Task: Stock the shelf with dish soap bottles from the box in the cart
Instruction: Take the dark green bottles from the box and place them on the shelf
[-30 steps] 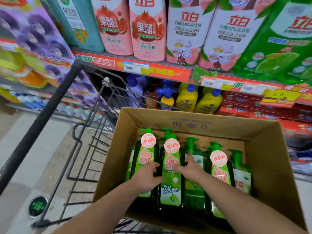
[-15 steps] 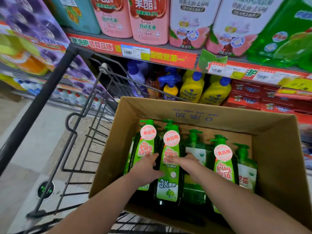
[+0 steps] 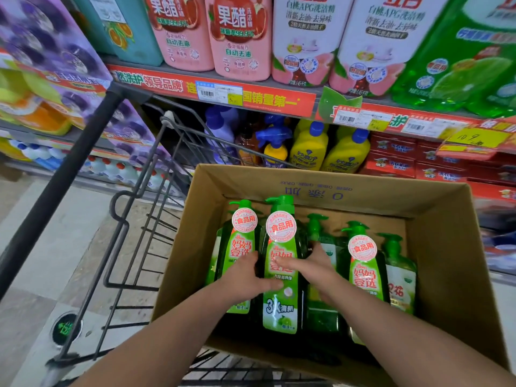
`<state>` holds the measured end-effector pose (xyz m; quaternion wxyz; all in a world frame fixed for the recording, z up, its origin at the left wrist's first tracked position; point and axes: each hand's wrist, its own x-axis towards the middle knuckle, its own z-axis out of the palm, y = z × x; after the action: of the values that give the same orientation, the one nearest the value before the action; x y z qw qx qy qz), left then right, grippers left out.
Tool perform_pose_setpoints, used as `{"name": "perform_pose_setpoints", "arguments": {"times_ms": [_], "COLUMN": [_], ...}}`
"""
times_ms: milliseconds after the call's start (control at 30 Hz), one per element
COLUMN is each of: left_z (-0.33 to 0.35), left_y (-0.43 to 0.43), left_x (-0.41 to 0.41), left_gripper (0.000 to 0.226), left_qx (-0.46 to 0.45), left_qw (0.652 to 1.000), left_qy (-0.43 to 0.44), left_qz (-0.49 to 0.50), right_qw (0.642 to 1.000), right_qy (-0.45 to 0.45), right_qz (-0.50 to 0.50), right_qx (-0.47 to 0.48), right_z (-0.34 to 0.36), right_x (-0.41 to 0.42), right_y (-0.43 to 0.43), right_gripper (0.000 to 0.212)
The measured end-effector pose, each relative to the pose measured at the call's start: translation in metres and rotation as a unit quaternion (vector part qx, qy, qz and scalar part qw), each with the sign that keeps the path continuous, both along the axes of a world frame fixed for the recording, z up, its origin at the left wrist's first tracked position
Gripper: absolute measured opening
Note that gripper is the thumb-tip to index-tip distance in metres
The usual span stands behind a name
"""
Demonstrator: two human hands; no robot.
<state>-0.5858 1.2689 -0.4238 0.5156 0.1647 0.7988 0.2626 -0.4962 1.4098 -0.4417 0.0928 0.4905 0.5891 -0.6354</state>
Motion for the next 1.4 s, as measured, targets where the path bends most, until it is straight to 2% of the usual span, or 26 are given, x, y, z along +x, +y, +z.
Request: {"name": "perform_pose_setpoints", "arguments": {"times_ms": [67,133,167,300,400,533,600,700,733,800,933,1100,1300,1400], "left_z": [0.005,0.016,0.021,0.044,0.061,0.085,0.095,0.109,0.114,0.123,0.144,0.167,0.18,0.182], "left_y": [0.002,0.005,0.007,0.019,0.031,0.05,0.06,0.075,0.08,0.089,0.111,0.144,0.176,0.192], "left_x": [0.001,0.004,0.005,0.007,0.01,0.023,0.033,0.057,0.067,0.09,0.144,0.24,0.39,0.457], "left_gripper": [0.099,0.083,0.083,0.08,0.068,0.072,0.071,0.084,0.08,0.066,0.063,0.038,0.049,0.044], "left_qx": [0.023,0.068,0.092,0.185,0.23,0.265,0.269,0.29,0.302,0.328,0.346,0.349,0.371,0.381], "left_qw": [0.998,0.991,0.987,0.971,0.965,0.959,0.957,0.951,0.947,0.935,0.919,0.904,0.881,0.865], "left_qy": [-0.045,-0.101,-0.121,-0.121,-0.106,-0.102,-0.107,-0.09,-0.089,-0.098,-0.116,-0.12,-0.142,-0.173], "left_qz": [0.021,0.048,0.06,0.089,0.063,0.013,-0.008,-0.05,-0.063,-0.09,-0.152,-0.217,-0.256,-0.276], "right_qw": [0.999,0.996,0.994,0.983,0.974,0.963,0.954,0.941,0.937,0.929,0.906,0.878,0.839,0.83], "right_qy": [0.023,0.051,0.066,0.126,0.18,0.205,0.216,0.229,0.235,0.25,0.273,0.269,0.27,0.26], "right_qz": [-0.027,-0.065,-0.083,-0.127,-0.137,-0.176,-0.207,-0.243,-0.25,-0.263,-0.303,-0.364,-0.425,-0.439], "right_qx": [-0.006,-0.024,-0.032,-0.03,-0.009,0.011,0.025,0.051,0.059,0.076,0.11,0.157,0.206,0.227], "right_z": [0.013,0.03,0.04,0.08,0.108,0.135,0.145,0.161,0.165,0.175,0.195,0.212,0.233,0.244], "right_x": [0.001,0.003,0.005,0.013,0.024,0.048,0.065,0.096,0.108,0.135,0.198,0.3,0.45,0.516], "right_y": [0.005,0.009,0.01,0.016,0.021,0.028,0.032,0.034,0.034,0.036,0.042,0.052,0.059,0.064], "right_gripper": [0.09,0.086,0.08,0.075,0.089,0.068,0.067,0.06,0.061,0.063,0.041,0.056,0.031,0.025]}}
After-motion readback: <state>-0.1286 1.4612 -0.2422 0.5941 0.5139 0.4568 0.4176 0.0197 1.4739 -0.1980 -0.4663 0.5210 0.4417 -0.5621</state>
